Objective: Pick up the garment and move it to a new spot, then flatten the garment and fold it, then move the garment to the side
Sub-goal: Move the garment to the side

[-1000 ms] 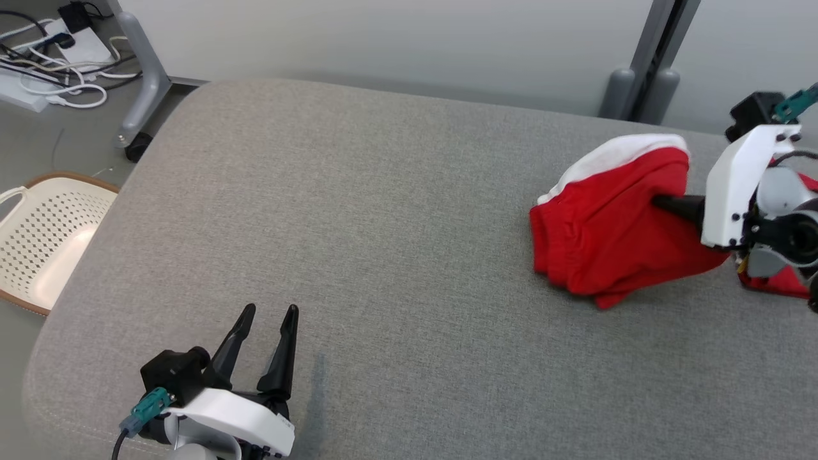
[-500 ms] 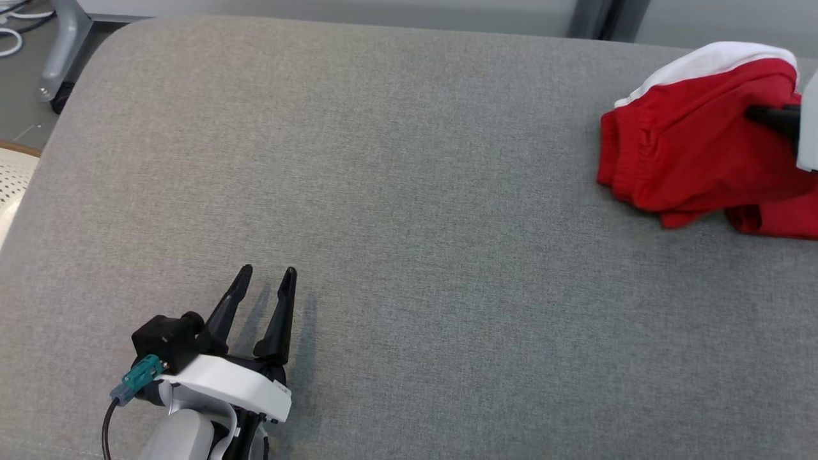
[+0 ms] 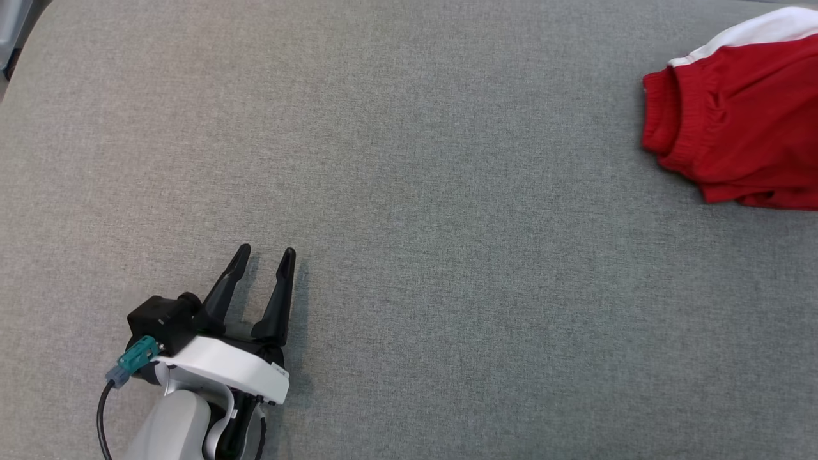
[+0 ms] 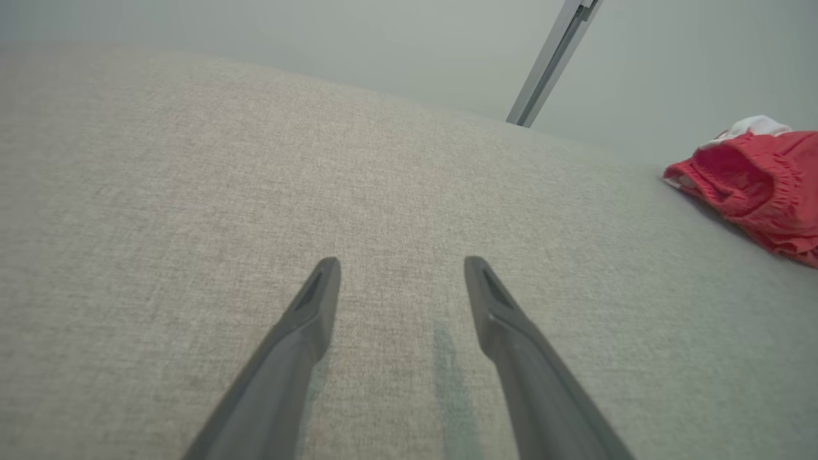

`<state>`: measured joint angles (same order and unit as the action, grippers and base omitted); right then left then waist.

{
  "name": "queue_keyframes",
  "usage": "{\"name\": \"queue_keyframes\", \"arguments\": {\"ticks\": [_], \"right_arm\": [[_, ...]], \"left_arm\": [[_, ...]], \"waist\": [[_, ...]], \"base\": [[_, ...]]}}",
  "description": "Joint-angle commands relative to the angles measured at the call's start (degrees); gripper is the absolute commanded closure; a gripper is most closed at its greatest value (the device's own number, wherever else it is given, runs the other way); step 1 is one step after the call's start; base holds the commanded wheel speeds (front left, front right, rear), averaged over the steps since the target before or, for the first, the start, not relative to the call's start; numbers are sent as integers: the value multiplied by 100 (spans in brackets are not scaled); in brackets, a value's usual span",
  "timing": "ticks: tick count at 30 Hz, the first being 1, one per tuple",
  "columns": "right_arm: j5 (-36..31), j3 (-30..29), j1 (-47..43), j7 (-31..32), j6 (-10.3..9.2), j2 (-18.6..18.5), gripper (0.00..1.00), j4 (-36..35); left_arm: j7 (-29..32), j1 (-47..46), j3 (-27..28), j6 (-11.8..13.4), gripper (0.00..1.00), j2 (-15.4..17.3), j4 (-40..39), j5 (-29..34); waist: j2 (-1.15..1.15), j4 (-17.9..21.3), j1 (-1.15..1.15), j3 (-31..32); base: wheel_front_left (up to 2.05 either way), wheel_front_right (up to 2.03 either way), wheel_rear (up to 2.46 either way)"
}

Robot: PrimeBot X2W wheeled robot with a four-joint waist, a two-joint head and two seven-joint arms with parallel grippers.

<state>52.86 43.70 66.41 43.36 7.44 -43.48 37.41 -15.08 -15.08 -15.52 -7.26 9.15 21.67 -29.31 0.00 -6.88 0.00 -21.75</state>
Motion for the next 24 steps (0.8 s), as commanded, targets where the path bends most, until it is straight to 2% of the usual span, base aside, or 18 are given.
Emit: {"name": "queue_keyframes", "arguments": {"ticks": [1,8,19,20,21,22,23,24], "right_arm": [[-130,2,33,29,10,-78,100,14],[-777,-73,7,41,7,-96,100,544],[-1492,-400,-195,-534,7,315,100,1434],[-1588,-410,-202,-595,7,345,76,1497],[-1671,-422,-203,-668,7,377,33,1560],[-1733,-432,-209,-732,7,420,33,1624],[-1782,-446,-224,-783,7,467,0,1673],[-1821,-461,-239,-854,7,516,0,1699]], "left_arm": [[-6,-119,7,-27,0,39,2,30],[-6,-213,-45,-22,0,53,19,31],[-6,-188,-102,-26,0,98,19,-1],[-6,-178,-98,-26,0,108,23,-3],[-6,-167,-92,-27,0,114,31,-6],[-6,-154,-86,-27,0,120,38,-9],[-6,-140,-79,-27,0,123,44,-8],[-6,-127,-67,-27,0,119,47,-6]], "waist": [[0,7,0,-19],[0,-13,0,-57],[0,-108,0,-62],[0,-110,0,-50],[0,-109,0,-32],[0,-106,0,-9],[0,-100,0,17],[0,-89,0,48]], "base": [[0,0,0],[0,0,0],[0,0,0],[0,0,0],[0,0,0],[0,0,0],[0,0,0],[0,0,0]]}}
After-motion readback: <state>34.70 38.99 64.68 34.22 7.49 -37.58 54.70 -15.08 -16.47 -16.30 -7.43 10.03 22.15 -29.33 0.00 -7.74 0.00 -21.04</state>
